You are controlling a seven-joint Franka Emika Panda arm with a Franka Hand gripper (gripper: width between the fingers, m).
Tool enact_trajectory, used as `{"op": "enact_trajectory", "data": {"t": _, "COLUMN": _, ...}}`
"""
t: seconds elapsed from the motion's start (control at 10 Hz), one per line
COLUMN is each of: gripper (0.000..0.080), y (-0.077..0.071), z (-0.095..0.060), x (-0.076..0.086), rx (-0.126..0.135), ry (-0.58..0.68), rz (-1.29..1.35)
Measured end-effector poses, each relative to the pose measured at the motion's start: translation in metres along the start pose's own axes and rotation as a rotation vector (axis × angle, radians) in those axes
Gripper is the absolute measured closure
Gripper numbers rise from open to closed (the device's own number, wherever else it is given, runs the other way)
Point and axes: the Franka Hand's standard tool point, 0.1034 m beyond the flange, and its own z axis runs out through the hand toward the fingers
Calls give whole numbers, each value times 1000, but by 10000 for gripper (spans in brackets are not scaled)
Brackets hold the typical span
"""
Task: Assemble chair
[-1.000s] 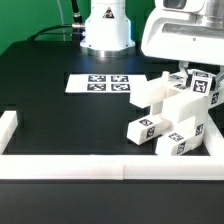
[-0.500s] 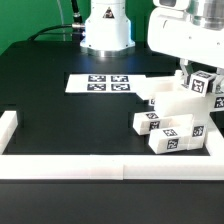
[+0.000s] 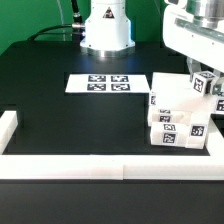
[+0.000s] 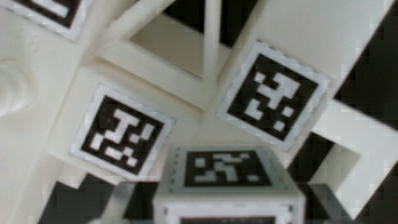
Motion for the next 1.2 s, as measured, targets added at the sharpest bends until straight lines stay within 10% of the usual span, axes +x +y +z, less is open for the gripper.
{"op": "enact_trajectory", "data": {"t": 1.2, "gripper": 528, "y": -3, "z": 0, "x": -3, "rx": 21, "ry": -3, "rz": 620}}
